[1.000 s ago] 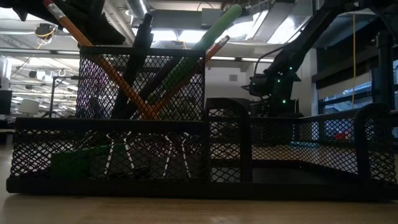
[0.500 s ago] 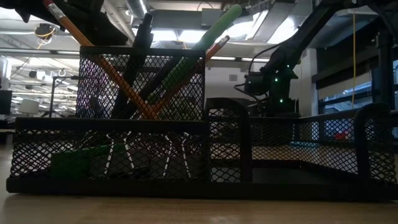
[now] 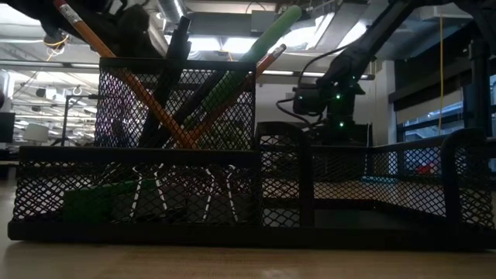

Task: Pick and place office supplies into organizer
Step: Put the black pen into the black desk organizer

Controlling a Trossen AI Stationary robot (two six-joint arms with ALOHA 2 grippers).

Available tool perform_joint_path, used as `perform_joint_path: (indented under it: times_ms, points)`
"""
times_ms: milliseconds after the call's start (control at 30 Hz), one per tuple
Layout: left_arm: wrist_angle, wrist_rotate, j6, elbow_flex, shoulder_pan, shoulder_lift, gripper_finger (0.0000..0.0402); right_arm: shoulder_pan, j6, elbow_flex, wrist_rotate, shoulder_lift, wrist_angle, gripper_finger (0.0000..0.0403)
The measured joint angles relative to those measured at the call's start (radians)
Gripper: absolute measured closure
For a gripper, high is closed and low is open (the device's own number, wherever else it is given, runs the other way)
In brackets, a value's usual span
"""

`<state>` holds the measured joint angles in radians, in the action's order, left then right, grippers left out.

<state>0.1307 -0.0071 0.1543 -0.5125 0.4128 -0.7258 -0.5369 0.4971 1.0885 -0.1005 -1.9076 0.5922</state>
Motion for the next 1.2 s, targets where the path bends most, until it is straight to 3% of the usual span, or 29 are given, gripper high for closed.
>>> perform_joint_path:
  times_ms: [333,600,867,1200]
  points:
    - [-0.018,-0.038,0.016,0.0,-0.072,-0.154,0.0313,0.084,-0.11,0.0,0.0,-0.001,0.002,0.0365]
    - [-0.138,-0.039,0.016,0.0,-0.105,-0.231,0.0313,0.141,-0.221,0.0,0.003,0.006,0.008,0.0364]
    - [-0.143,-0.038,0.016,0.0,-0.105,-0.234,0.0313,0.15,-0.235,0.039,0.136,0.012,0.039,0.0364]
    - [-0.137,-0.042,-0.034,-0.001,-0.112,-0.256,0.0313,0.192,-0.26,0.042,0.2,0.011,-0.005,0.0364]
